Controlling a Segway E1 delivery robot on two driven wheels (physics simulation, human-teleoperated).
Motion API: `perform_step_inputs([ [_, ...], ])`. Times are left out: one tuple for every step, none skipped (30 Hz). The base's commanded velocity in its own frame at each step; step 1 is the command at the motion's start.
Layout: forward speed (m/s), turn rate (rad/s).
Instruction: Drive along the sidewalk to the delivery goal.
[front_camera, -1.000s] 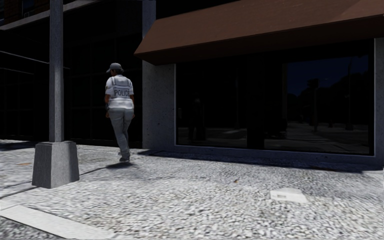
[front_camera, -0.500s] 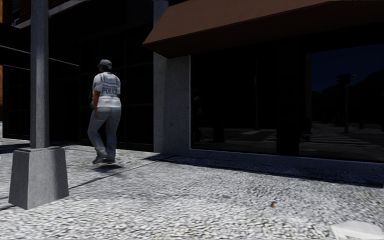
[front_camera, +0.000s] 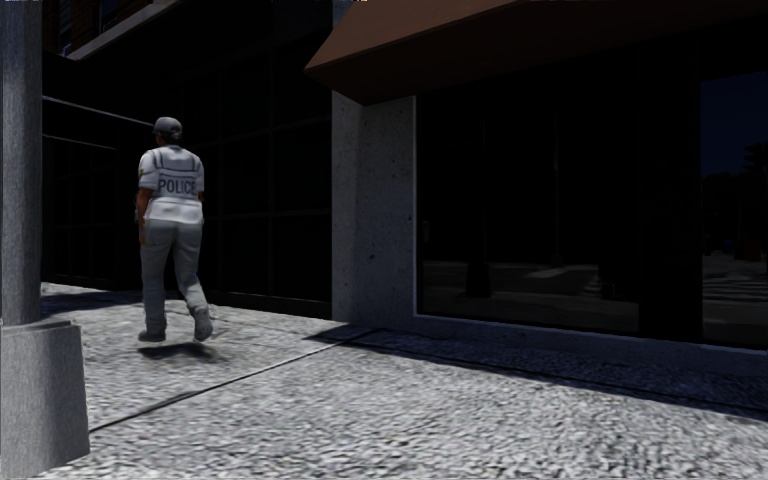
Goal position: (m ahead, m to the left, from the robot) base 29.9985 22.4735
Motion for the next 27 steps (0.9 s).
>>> perform_step_inputs([
  [1.25, 0.39],
  [1.25, 0.39],
  [1.25, 0.39],
  [1.25, 0.4],
  [1.25, 0.44],
  [1.25, 0.44],
  [1.25, 0.49],
  [1.25, 0.52],
  [1.25, 0.54],
  [1.25, 0.54],
  [1.25, 0.54],
  [1.25, 0.54],
  [1.25, 0.54],
  [1.25, 0.54],
  [1.25, 0.54],
  [1.25, 0.54],
  [1.25, 0.54],
  [1.25, 0.54],
  [1.25, 0.54],
  [1.25, 0.55],
  [1.25, 0.55],
  [1.25, 0.55],
  [1.25, 0.55],
  [1.25, 0.55],
  [1.25, 0.55],
  [1.25, 0.55],
  [1.25, 0.55],
])
